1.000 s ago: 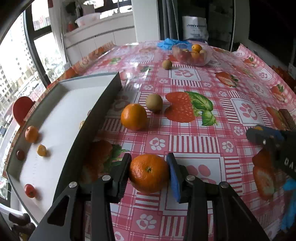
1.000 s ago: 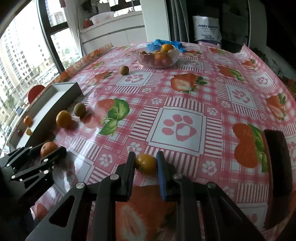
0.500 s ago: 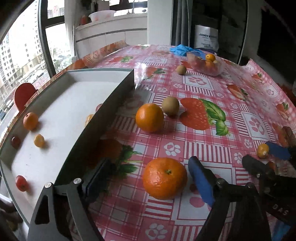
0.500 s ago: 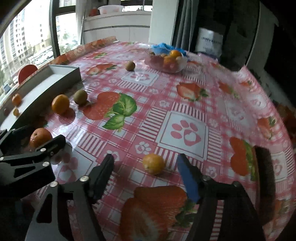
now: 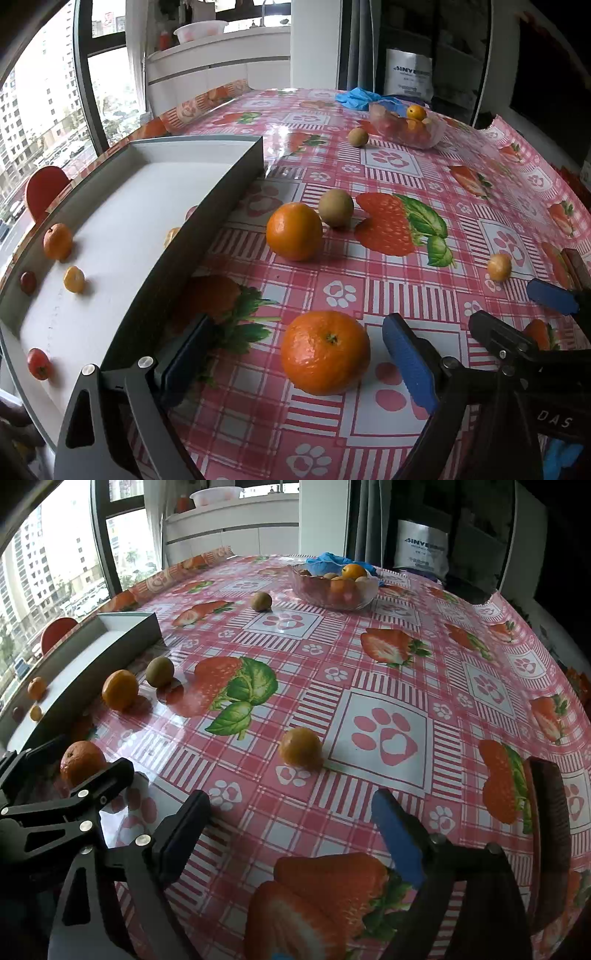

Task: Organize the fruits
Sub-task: 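Position the left gripper around a mandarin while the right gripper approaches a yellow cherry tomato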

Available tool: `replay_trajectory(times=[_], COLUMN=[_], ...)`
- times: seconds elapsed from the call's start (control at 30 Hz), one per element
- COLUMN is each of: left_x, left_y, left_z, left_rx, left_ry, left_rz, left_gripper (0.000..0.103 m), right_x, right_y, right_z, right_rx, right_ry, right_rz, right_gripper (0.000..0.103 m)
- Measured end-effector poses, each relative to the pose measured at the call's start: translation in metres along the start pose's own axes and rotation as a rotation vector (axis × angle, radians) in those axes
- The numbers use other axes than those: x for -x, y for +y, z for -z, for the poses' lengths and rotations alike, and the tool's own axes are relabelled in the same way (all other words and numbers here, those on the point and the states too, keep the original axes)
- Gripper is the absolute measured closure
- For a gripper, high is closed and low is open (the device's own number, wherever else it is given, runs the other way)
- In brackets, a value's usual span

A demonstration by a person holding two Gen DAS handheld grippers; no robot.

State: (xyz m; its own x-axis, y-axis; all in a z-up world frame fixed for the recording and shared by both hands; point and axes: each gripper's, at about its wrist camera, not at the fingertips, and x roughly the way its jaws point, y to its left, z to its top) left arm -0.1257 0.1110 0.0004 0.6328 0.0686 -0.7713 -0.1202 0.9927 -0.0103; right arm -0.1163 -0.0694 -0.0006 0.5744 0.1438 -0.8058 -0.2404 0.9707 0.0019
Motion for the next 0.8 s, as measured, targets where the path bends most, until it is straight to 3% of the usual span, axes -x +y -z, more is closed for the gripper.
replay_trajectory(times=[0.8], left_x=[0.0002], left_y=[0.0011], left_z=[0.0011], left_rx=[0.002], left_ry=[-0.001], left_rz=[-0.001], left_gripper=[0.010], right_x=[-0.0009], right_y=[-0.0008], right_z=[-0.0004], right_rx=[0.001], right_ry=[0.001], right_rz=[-0.001], right_gripper=[0.010])
